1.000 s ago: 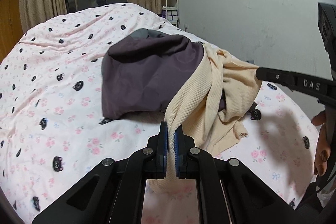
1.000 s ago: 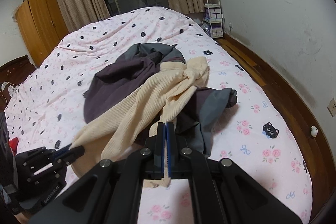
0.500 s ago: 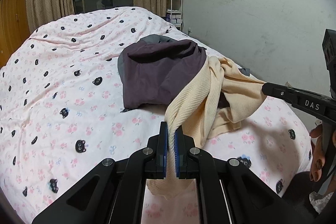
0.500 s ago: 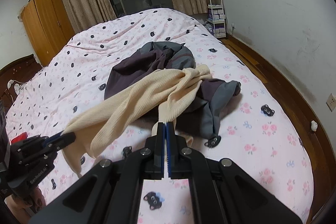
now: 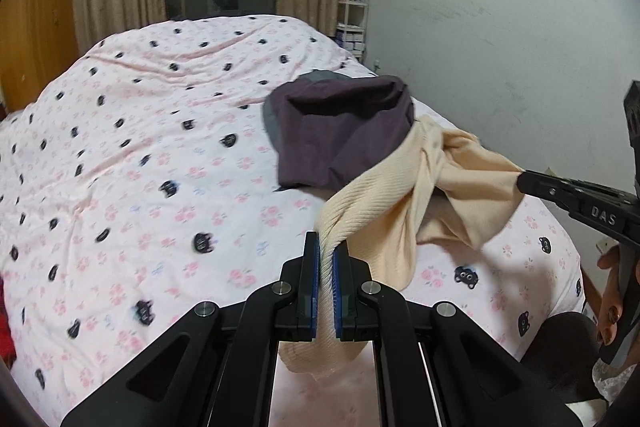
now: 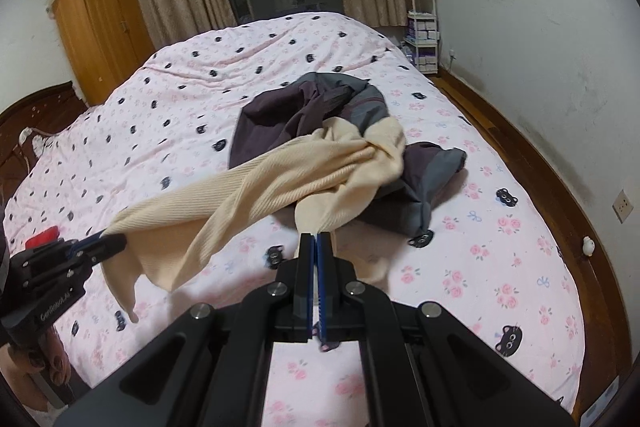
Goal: Fold clothes
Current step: 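Lift and drag the beige sweater across the bed with the right gripper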
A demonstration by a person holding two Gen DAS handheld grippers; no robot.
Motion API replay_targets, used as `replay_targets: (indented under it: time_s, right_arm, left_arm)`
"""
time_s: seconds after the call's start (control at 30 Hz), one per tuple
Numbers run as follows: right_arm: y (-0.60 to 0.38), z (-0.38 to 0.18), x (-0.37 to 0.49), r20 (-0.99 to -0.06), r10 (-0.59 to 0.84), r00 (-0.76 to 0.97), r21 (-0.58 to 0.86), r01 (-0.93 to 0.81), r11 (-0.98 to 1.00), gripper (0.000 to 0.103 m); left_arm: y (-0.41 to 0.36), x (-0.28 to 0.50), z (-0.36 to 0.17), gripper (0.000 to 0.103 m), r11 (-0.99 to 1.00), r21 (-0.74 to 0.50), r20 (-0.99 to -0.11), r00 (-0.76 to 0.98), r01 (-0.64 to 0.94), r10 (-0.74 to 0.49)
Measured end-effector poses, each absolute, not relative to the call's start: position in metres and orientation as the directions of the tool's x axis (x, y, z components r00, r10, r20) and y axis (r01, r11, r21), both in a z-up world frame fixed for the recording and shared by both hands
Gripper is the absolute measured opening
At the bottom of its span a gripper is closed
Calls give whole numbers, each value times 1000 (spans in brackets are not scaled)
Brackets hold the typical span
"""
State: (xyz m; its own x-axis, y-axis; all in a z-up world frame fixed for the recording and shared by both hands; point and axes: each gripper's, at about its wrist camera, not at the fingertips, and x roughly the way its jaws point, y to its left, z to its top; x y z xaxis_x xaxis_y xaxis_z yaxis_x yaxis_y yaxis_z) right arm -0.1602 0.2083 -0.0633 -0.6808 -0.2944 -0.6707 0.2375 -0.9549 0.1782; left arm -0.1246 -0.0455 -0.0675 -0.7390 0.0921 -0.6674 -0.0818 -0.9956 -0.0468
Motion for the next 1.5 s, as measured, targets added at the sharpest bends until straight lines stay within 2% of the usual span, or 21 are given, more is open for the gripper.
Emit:
replay_targets:
  time_s: [0.73, 0.93, 1.17, 1.5]
  right_arm:
    - [26, -47, -110, -689, -498, -526, 186, 536, -823, 2]
    - [-26, -45, -105, -687, -571, -449, 232, 609, -758, 2]
    - [-77, -84, -77, -738, -603, -301, 279, 679, -680, 2]
    - [-120, -146, -23, -816, -526, -239, 176, 763, -622, 2]
  left_arm:
    - [-212, -41, -74, 5, -972, -7, -716, -680, 235, -160]
    - [-261, -22, -83, 5, -944, 21, -731, -639, 329, -239]
    - [-305, -10, -101, 5, -914, 63, -751, -585, 400, -308]
    - [-314, -4, -131, 6, -895, 86, -772, -538, 437, -337]
